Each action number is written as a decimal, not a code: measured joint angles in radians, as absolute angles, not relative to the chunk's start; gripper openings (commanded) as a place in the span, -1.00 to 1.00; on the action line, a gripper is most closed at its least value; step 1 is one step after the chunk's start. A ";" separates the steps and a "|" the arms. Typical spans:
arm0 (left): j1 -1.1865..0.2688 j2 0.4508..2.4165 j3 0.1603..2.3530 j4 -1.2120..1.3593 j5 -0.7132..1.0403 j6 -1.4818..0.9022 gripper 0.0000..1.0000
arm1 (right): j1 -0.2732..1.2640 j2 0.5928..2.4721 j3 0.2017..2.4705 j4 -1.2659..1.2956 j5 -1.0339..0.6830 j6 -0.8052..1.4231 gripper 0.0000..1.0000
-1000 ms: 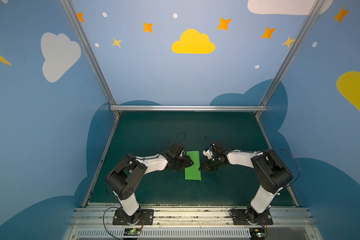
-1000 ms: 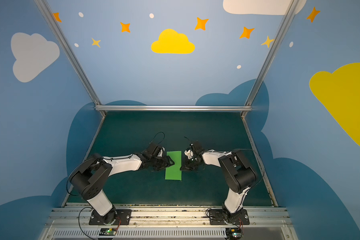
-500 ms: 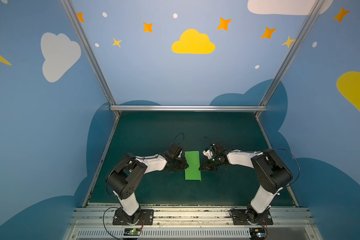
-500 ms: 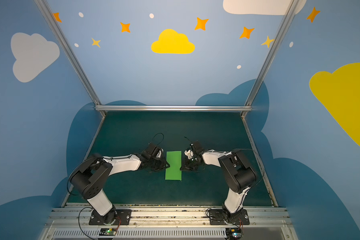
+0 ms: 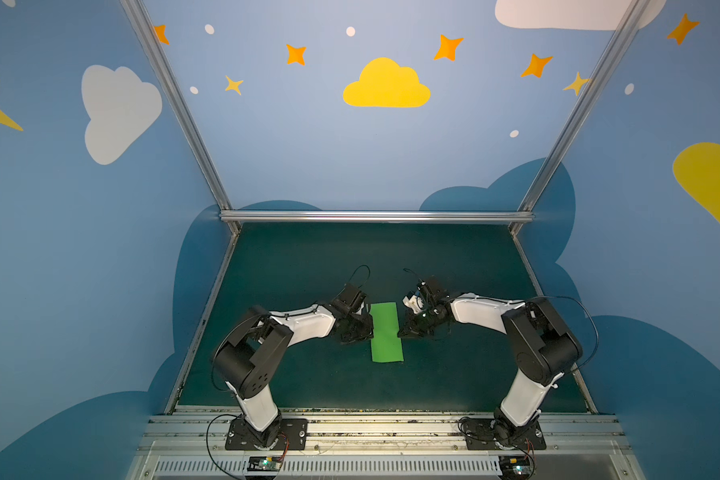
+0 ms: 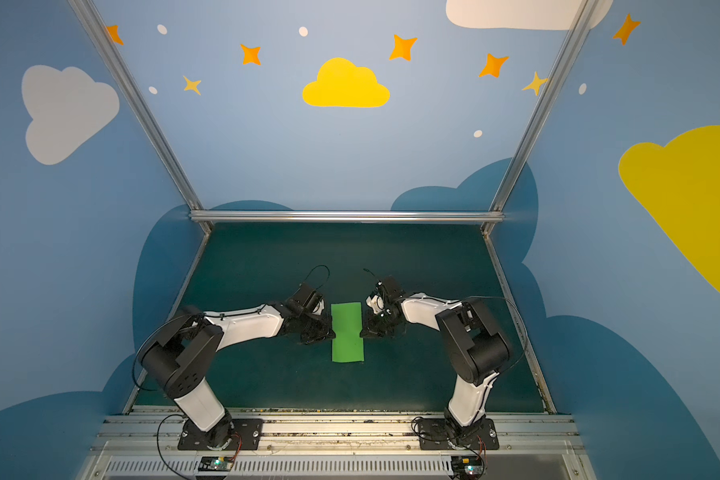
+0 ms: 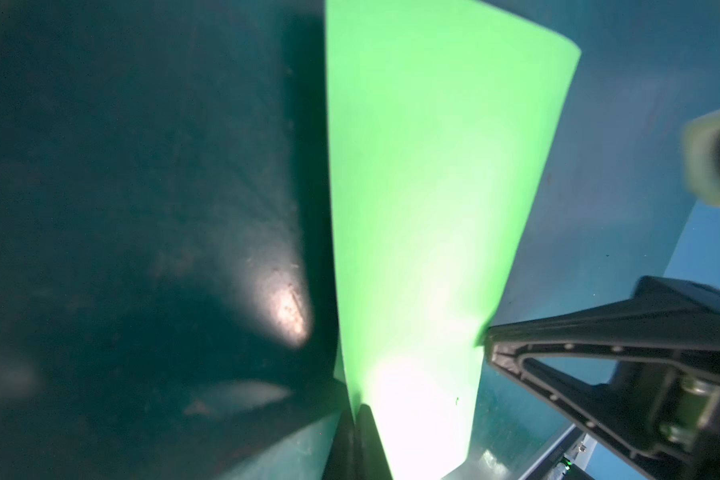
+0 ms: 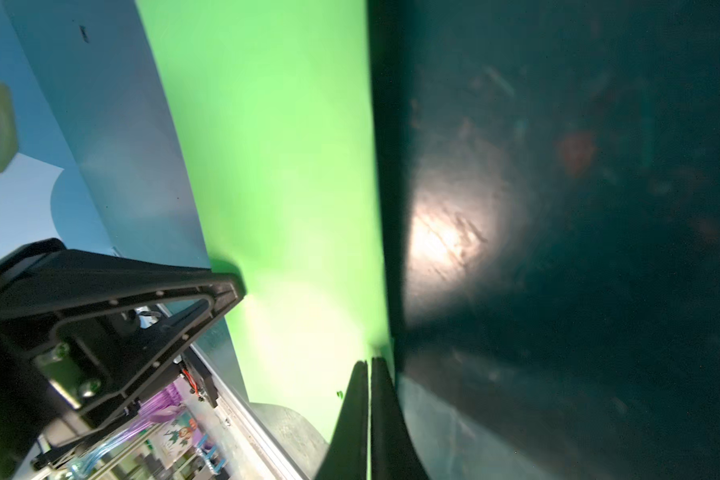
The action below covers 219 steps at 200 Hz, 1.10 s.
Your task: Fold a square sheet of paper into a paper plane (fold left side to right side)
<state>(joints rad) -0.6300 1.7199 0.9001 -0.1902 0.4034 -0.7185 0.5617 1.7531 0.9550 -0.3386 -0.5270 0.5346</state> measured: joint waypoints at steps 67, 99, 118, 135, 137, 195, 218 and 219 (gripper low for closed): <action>-0.630 1.748 0.993 -0.322 0.445 -0.718 -0.92 | 0.761 1.540 0.962 -0.432 -0.370 0.466 -0.02; -0.628 1.768 1.013 -0.353 0.468 -0.714 -0.92 | 0.902 1.525 0.912 -0.417 -0.255 0.472 0.17; -0.626 1.769 1.015 -0.360 0.485 -0.714 -0.92 | 0.977 1.525 0.880 -0.392 -0.181 0.477 0.23; -0.624 1.769 1.015 -0.364 0.490 -0.714 -0.92 | 1.038 1.525 0.855 -0.357 -0.103 0.485 0.27; -0.624 1.770 1.015 -0.366 0.492 -0.714 -0.92 | 1.044 1.525 0.851 -0.353 -0.095 0.486 0.27; -0.617 1.770 1.015 -0.378 0.512 -0.710 -0.92 | 1.145 1.525 0.794 -0.251 0.131 0.506 0.30; -0.614 1.771 1.015 -0.384 0.514 -0.710 -0.92 | 1.173 1.525 0.781 -0.219 0.195 0.523 0.30; -0.614 1.771 1.015 -0.384 0.514 -0.710 -0.92 | 1.174 1.525 0.780 -0.218 0.197 0.524 0.30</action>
<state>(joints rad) -0.6140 1.7706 1.0153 -0.3843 0.5140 -0.7101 1.1740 1.5246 0.7799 -0.2176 0.1967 0.5236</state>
